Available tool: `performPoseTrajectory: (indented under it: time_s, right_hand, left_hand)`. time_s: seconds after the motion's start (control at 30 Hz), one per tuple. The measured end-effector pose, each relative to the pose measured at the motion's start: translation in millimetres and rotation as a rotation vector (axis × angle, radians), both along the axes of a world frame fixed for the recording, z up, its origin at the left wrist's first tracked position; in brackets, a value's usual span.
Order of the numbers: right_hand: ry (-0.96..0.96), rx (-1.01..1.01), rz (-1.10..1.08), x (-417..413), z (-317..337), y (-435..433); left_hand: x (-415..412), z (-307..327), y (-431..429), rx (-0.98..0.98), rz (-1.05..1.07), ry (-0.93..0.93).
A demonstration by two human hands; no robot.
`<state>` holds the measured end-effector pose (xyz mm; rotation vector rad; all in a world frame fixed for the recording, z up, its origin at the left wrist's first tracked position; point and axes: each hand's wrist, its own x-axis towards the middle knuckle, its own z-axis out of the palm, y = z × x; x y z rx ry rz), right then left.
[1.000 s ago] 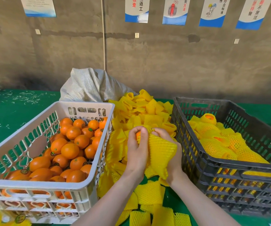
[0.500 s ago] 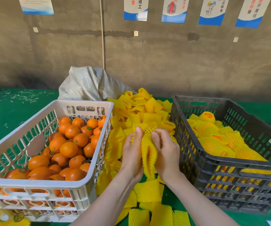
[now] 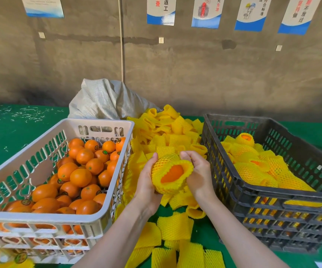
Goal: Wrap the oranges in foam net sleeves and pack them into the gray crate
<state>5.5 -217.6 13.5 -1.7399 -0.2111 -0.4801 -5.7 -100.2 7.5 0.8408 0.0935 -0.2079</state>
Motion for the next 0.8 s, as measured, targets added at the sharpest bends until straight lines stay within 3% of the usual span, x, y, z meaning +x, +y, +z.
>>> performPoseTrajectory:
  time_s: [0.1,0.27,0.37,0.57,0.8]
  right_hand:
    - [0.145,0.070,-0.014,-2.9,-6.0,3.2]
    - [0.562,0.532,0.157,-7.6,-13.5,3.5]
    - [0.706,0.724,0.261,-5.6,-9.0,5.6]
    - [0.588,0.710,0.213,-5.2,-6.6,19.1]
    - [0.501,0.651,0.071,-5.4,-4.6,11.9]
  left_hand:
    - [2.1,-0.2,-0.5,0.048,0.060,0.026]
    - [6.7,1.4,1.8,0.295,0.237,-0.066]
    - [3.7,-3.3,0.5,0.490,0.372,-0.193]
    - [-3.4,-11.3,-5.7,0.688,0.610,-0.403]
    - [5.5,-12.4,-6.8,0.824,0.720,-0.453]
